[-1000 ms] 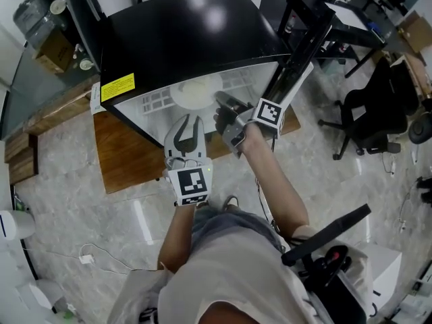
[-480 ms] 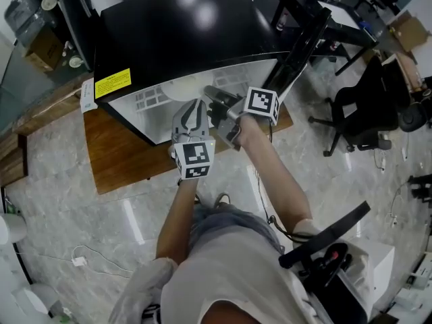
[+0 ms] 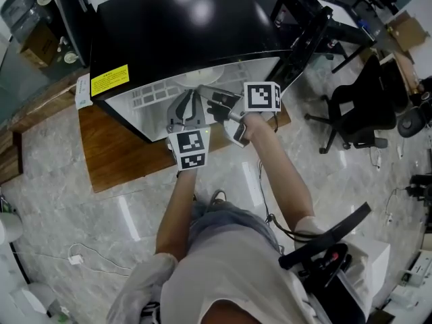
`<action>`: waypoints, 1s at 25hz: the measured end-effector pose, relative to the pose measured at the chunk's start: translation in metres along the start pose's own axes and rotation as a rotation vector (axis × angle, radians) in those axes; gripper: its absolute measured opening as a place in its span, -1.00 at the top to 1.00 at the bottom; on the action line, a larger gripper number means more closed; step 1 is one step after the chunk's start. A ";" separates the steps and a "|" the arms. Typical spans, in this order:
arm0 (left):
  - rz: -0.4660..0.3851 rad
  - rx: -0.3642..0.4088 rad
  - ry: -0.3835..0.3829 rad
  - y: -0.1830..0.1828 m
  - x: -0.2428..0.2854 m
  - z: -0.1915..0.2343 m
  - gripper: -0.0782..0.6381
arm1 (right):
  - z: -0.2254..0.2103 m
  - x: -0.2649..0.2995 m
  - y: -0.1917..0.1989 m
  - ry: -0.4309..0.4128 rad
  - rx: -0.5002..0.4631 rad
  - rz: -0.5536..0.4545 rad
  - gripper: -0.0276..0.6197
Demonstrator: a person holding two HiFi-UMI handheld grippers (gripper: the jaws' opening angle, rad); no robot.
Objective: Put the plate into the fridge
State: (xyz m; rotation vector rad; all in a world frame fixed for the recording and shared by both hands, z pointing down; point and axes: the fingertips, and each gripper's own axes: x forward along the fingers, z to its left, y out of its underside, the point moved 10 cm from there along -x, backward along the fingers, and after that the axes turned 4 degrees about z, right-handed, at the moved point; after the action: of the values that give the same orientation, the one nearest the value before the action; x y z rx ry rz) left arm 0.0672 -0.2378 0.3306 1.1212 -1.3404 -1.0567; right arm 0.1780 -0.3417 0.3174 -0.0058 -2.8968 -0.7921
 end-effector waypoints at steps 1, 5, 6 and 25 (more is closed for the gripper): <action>0.001 -0.007 -0.002 0.001 0.000 0.001 0.67 | -0.002 0.003 -0.003 -0.029 -0.011 0.017 0.84; 0.017 -0.023 -0.007 0.004 -0.003 0.004 0.68 | -0.009 0.012 -0.004 -0.140 0.121 0.032 0.67; 0.019 -0.027 -0.010 0.005 -0.003 0.005 0.68 | -0.009 0.013 -0.003 -0.167 0.159 0.023 0.56; 0.000 -0.048 -0.009 0.000 -0.013 0.022 0.68 | 0.054 0.006 0.032 0.583 -0.913 -0.031 0.84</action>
State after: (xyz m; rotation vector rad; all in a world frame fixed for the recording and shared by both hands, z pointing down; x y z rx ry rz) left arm 0.0459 -0.2249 0.3268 1.0820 -1.3152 -1.0892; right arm 0.1659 -0.2875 0.2884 0.1455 -1.8146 -1.6942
